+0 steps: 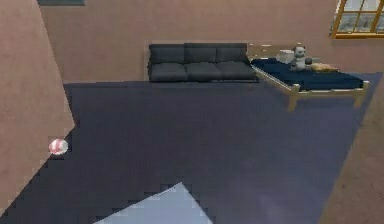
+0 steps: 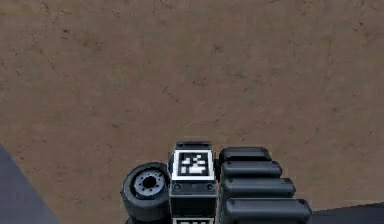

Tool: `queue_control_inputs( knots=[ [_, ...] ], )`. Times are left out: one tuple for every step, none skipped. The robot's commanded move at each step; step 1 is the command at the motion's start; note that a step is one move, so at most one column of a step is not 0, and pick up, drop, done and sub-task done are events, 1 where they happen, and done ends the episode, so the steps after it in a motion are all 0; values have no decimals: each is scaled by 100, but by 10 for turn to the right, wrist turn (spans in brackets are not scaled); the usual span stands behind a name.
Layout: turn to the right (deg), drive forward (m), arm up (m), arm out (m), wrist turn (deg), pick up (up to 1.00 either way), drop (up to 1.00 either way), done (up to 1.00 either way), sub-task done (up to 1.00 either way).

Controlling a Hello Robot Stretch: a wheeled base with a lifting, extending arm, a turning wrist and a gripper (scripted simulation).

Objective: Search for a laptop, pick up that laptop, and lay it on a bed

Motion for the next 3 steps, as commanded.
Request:
queue_control_inputs(
  knots=[
    [30, 0, 0, 0, 0, 0, 0, 0, 0],
    [0, 95, 0, 0, 0, 0, 0, 0, 0],
    [360, 0, 0, 0, 0, 0, 0, 0, 0]
  ],
)
